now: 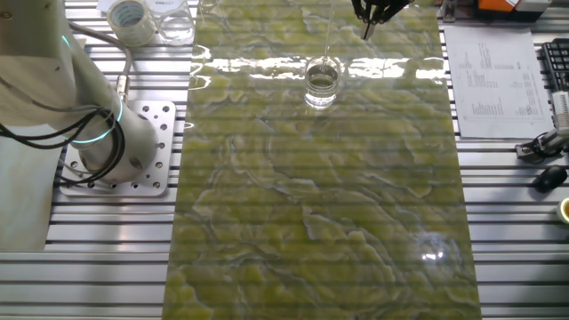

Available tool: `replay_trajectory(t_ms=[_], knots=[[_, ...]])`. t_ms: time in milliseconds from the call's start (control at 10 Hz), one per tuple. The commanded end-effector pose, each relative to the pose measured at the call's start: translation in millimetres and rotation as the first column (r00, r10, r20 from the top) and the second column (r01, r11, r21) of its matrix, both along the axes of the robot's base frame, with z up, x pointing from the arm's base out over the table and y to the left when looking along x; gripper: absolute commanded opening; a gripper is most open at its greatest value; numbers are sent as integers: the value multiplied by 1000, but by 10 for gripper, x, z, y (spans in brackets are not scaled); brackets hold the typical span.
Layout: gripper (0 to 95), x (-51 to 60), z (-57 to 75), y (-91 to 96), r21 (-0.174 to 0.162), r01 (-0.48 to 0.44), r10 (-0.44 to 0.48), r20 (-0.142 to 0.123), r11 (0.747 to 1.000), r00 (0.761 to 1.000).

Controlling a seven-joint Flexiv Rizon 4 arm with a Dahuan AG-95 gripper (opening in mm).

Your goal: Stir the beaker with a glass rod

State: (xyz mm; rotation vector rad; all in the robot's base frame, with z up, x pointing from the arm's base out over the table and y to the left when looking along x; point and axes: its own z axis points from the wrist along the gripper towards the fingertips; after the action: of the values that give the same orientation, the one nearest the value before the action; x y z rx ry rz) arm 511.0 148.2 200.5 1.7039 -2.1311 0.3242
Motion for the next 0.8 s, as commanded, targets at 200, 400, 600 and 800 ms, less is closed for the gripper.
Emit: replay_trajectory(t_ms=[200,400,600,800], knots=[[0,-4,-3,-4,-72,2,-2,2,997,1000],[0,-4,-3,-4,-71,-8,8,-2,997,1000],[0,-4,-3,-4,-80,-31,30,-13,996,999],[0,-4,-3,-4,-96,-33,34,4,995,999]])
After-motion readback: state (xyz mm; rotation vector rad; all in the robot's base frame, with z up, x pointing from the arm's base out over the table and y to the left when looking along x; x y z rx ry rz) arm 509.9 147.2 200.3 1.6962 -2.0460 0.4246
